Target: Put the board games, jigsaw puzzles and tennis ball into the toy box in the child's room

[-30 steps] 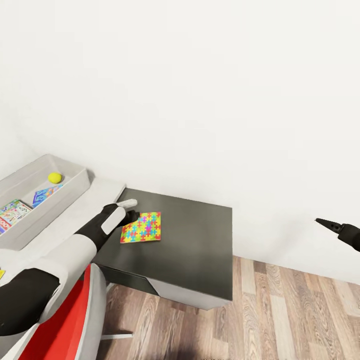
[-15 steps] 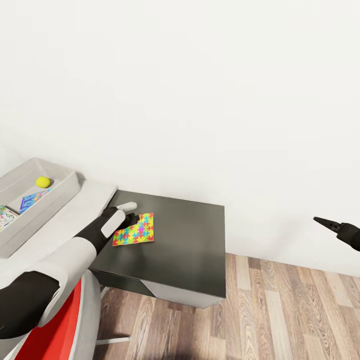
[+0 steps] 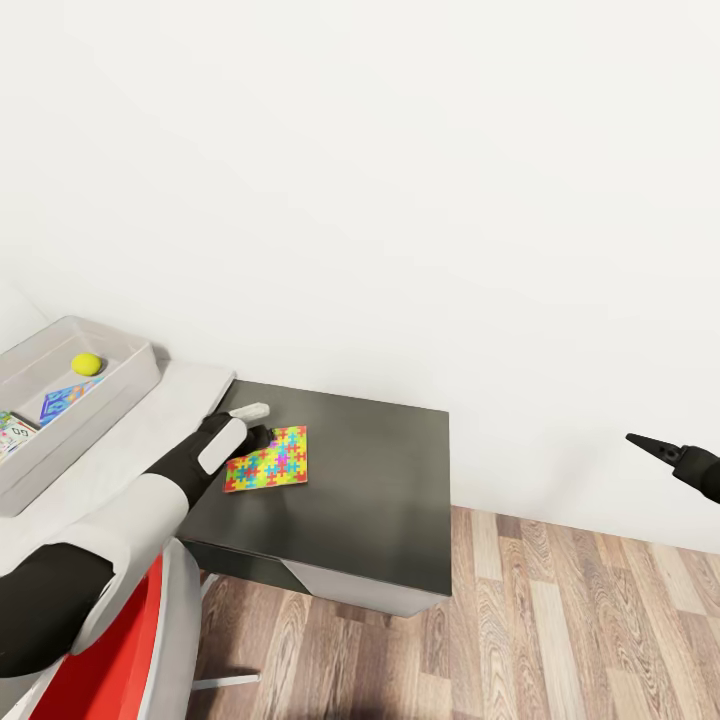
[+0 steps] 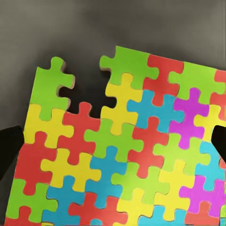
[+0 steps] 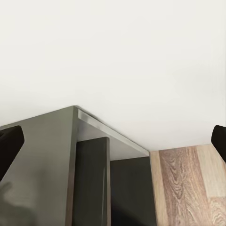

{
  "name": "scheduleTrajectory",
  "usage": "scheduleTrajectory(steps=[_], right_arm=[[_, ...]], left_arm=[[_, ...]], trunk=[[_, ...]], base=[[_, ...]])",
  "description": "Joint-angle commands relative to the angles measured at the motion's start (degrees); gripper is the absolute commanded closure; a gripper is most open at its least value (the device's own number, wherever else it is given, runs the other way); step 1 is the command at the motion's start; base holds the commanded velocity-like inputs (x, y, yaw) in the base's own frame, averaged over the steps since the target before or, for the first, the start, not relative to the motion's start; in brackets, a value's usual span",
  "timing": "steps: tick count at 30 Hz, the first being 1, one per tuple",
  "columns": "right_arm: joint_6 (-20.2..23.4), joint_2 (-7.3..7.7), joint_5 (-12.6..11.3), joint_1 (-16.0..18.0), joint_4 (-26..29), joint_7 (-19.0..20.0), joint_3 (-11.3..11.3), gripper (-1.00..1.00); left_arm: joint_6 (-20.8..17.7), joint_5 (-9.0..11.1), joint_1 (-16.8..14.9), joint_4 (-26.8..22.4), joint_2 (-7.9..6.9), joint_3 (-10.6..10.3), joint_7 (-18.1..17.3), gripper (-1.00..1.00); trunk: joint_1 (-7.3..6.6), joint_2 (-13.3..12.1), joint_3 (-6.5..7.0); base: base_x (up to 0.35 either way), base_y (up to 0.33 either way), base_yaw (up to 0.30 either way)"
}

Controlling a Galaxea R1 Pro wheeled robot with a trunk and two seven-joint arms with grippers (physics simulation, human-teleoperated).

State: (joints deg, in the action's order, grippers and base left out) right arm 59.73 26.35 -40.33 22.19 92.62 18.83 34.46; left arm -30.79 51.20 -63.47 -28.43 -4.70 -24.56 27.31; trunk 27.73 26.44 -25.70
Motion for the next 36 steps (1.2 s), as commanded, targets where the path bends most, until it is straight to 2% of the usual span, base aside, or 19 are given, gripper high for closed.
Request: scheduleTrajectory(steps=[1,9,24,29,33,34,36], right_arm=[[0.3,-0.01,0.5,0.1,0.0,0.6,0.1,-1.00],[-0.2,-0.44,-0.4,1.2,0.0,1.7,1.8,-1.00],[-0.1,-0.42,-0.4,1.1,0.0,1.7,1.9,-1.00],[-1.0,-0.71,-0.2,1.4,0.0,1.7,1.2,-1.00],[-1.3,-0.78,-0.1,1.4,0.0,1.7,0.9,-1.00],[-1.4,-0.89,-0.1,1.4,0.0,1.7,0.8,-1.00],[-1.9,-1.05,0.0,1.4,0.0,1.6,0.8,-1.00]], left_arm=[[-0.1,0.7,0.0,-0.1,-0.29,-0.5,0.5,-1.00],[0.2,1.6,-1.4,1.7,-2.56,-1.2,2.1,-1.00],[0.2,1.6,-1.5,1.7,-2.57,-1.2,2.1,-1.00],[-0.5,3.2,0.2,0.1,-3.31,0.4,1.4,-1.00],[-0.8,4.5,1.5,-0.3,-3.33,1.7,1.3,-1.00],[-0.9,5.5,2.0,-0.7,-3.30,2.8,1.2,-1.00],[-1.1,5.6,2.2,-1.6,-3.29,2.9,1.1,-1.00]], trunk=[[0.03,0.1,-0.08],[0.03,0.1,-0.08],[0.03,0.1,-0.08],[0.03,0.1,-0.08],[0.03,0.1,-0.08],[0.03,0.1,-0.08],[0.03,0.1,-0.08]], base=[[0.000,0.000,0.000],[0.000,0.000,0.000],[0.000,0.000,0.000],[0.000,0.000,0.000],[0.000,0.000,0.000],[0.000,0.000,0.000],[0.000,0.000,0.000]])
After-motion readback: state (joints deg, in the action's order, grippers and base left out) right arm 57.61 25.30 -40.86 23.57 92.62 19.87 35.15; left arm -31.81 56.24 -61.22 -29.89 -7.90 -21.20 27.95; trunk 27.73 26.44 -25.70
